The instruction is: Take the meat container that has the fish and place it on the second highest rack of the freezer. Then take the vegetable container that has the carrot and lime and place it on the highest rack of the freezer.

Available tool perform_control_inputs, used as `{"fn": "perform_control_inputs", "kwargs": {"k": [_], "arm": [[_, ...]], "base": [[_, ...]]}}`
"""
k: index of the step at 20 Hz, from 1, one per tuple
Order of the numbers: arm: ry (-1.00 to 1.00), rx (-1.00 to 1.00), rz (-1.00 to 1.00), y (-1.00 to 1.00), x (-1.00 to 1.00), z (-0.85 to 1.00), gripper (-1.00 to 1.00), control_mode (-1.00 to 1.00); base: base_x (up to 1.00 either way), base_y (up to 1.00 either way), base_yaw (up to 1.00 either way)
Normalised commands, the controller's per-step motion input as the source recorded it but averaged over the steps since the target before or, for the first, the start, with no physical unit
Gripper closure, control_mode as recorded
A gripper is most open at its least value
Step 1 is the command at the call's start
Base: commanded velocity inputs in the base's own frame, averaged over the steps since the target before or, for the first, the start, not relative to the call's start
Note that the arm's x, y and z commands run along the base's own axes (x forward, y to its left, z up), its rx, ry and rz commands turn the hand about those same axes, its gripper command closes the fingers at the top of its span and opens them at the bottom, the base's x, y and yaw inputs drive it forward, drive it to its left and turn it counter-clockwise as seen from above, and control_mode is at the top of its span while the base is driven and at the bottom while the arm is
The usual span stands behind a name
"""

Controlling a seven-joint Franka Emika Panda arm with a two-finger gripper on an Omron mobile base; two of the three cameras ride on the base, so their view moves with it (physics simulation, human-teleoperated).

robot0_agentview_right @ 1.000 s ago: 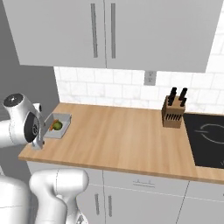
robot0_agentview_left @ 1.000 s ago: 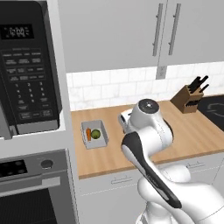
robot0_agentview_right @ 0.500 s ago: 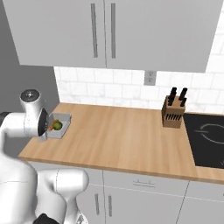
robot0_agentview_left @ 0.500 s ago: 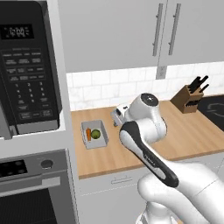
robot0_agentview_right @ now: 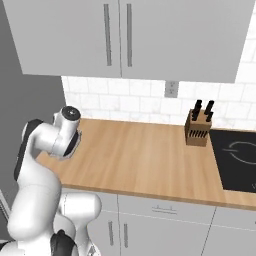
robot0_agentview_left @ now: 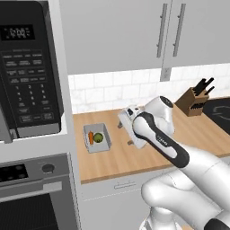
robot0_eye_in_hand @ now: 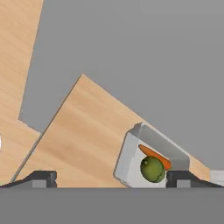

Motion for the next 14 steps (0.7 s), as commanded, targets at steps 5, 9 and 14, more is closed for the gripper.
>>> {"fn": "perform_control_inputs", "kwargs": {"k": [5,9,14], "arm": [[0.23,0.0,-0.09,0.22,0.0,-0.52,-1.0,-1.0],[0.11,0.0,-0.09,0.32,0.05,-0.32,-1.0,-1.0],[0.0,0.0,-0.02,0.27,0.3,0.0,-1.0,-1.0]], "base": [[0.0,0.0,0.0],[0.0,0.0,0.0],[0.0,0.0,0.0]]}}
